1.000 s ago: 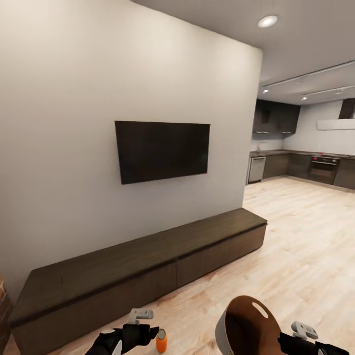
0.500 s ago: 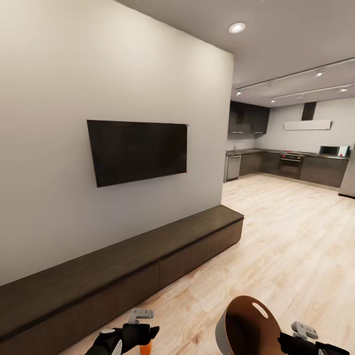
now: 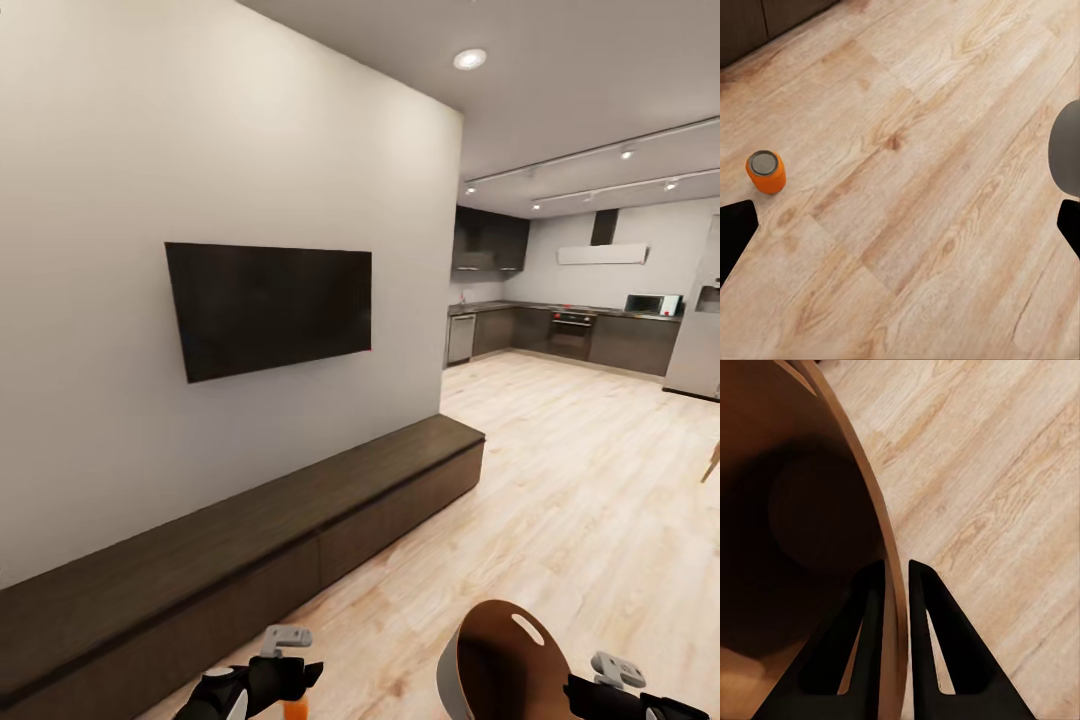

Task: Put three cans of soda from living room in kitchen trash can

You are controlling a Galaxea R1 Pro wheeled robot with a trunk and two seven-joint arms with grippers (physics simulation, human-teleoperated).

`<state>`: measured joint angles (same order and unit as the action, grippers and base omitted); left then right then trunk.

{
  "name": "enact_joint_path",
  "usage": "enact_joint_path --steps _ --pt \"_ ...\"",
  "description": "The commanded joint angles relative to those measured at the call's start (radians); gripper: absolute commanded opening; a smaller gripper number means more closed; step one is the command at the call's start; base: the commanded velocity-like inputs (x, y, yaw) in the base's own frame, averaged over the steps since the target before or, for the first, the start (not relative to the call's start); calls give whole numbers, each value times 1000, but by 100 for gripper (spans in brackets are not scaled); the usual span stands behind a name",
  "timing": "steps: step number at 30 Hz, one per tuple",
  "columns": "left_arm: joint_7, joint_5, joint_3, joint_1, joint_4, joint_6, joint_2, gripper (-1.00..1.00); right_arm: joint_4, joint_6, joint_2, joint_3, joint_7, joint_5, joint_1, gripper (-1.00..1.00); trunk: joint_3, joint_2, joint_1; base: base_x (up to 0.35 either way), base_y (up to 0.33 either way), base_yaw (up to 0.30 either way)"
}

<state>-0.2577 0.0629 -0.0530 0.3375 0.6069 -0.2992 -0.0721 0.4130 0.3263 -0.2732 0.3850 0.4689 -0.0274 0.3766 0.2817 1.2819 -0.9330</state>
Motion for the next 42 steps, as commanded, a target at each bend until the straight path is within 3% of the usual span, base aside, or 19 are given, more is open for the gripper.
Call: enact_joint_path --steps 1,19,42 --pt "0 0 0 0 -1 0 0 100 1 4 0 5 7 18 1 -100 0 0 0 107 243 -4" --pt "-1 -1 -1 0 -3 0 0 100 1 4 0 5 7 18 1 -100 0 0 0 223 225 -155" --pt "0 -1 -1 0 5 0 0 100 1 5 -1 5 36 20 1 -100 0 0 0 22 15 -248"
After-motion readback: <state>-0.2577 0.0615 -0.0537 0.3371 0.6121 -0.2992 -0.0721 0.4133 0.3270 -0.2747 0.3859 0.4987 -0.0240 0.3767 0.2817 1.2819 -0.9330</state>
